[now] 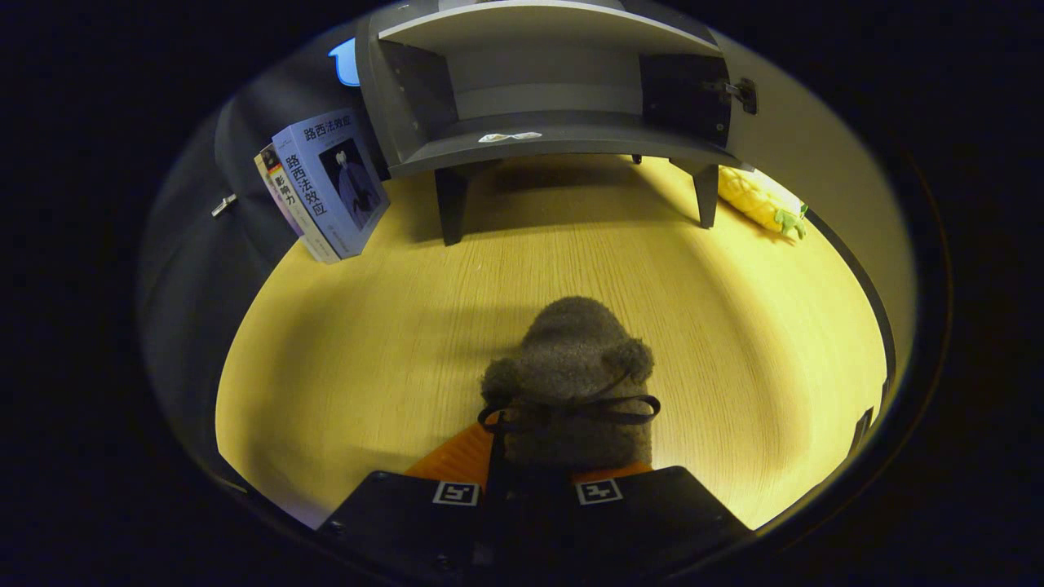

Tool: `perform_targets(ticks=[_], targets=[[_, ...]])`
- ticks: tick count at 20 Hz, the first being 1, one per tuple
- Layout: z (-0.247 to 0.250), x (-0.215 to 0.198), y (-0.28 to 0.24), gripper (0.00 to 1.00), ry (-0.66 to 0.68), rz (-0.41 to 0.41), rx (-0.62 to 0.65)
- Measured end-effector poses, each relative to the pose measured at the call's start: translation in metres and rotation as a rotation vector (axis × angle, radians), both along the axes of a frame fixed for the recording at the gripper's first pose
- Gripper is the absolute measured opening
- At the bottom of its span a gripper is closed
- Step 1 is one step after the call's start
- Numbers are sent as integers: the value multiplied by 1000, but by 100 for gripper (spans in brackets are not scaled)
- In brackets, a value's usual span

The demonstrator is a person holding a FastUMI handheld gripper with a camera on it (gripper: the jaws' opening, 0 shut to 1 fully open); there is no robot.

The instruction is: Open the shoe cabinet door, grab the shoes and put them into the shoe cabinet, then close the shoe cabinet door.

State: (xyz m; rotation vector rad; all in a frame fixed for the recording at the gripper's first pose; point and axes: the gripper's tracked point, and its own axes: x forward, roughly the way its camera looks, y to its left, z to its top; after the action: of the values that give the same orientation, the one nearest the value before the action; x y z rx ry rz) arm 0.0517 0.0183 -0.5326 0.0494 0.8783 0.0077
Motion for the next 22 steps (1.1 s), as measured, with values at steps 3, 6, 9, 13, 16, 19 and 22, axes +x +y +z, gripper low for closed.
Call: perform_targets(ticks=[3,6,9,13,16,19,22], targets=[[-4,11,-3,27,-15,-5,-14],[-6,13,-4,26,-17,-1,-17],[-8,14,-3,5,-21,11,-35],[-6,11,-1,5,-29,15,-29],[3,-4,-4,5,-4,36,-47],[41,-13,-8,5,-25,42,-56],[96,-14,-16,5,-91,26,-63]])
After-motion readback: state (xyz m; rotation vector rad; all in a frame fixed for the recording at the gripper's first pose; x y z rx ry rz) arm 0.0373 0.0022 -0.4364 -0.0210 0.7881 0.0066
